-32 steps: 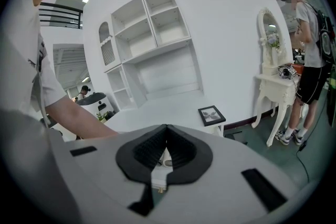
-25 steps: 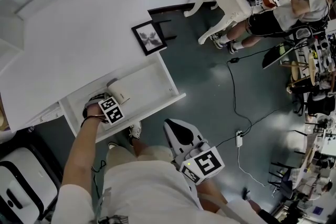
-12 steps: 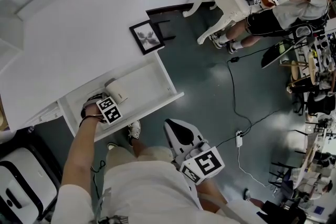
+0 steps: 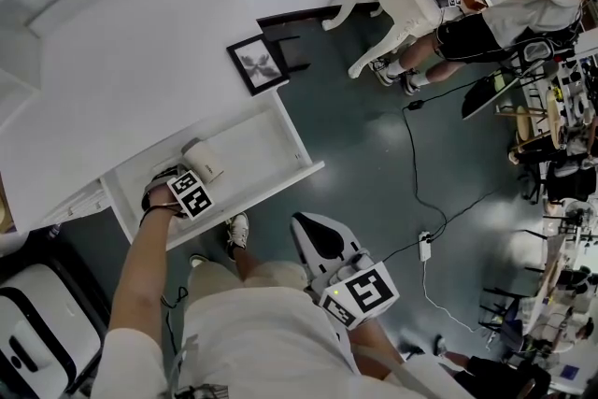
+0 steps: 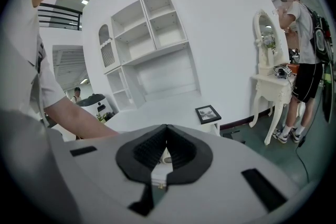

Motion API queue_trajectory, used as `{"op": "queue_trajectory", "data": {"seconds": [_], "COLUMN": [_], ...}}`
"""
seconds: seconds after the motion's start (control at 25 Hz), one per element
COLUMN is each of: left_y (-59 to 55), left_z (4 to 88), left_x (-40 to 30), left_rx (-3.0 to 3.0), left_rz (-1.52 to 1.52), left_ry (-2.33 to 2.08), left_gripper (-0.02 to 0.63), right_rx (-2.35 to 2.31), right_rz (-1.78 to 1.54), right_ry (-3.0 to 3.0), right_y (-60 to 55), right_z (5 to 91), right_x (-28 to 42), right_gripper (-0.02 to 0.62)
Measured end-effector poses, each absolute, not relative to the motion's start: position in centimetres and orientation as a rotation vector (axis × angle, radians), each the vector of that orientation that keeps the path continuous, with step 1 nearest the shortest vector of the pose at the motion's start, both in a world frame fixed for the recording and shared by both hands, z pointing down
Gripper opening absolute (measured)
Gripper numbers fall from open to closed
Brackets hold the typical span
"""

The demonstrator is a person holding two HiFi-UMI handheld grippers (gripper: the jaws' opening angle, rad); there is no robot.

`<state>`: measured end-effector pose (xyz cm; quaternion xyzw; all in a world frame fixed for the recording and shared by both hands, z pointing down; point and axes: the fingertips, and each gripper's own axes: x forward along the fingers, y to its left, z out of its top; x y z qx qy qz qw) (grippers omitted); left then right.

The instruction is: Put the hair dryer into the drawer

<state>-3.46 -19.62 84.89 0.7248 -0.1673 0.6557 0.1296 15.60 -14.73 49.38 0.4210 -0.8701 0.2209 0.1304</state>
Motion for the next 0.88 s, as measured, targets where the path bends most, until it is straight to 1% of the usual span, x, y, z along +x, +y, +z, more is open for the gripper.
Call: {"op": "queue_trajectory", "data": {"seconds": [0.56,0.68,0.88], "left_y": [-19.9,-19.6,-19.7], "left_z": [84.8,84.4,82.8], "left_x": [-3.6,-3.3,-3.3], "left_rx": [2.119,2.131,2.18], "left_rz": [1.91,1.877,1.8], "left_ry": [-0.478,-0.494,-0.577], "left_gripper": [0.201,0.26,0.301], "right_rx": [1.248,1.244,1.224], "right_rz": [0.646,0.649,0.635], "right_ry": [-2.52,-2.527,-2.557], "right_y": [-14.3,-14.0,-13.7], "right_z": [49.4,49.3,48.8], "right_x": [15.9,15.8,14.5], "right_gripper": [0.008,0.008,0.008]}}
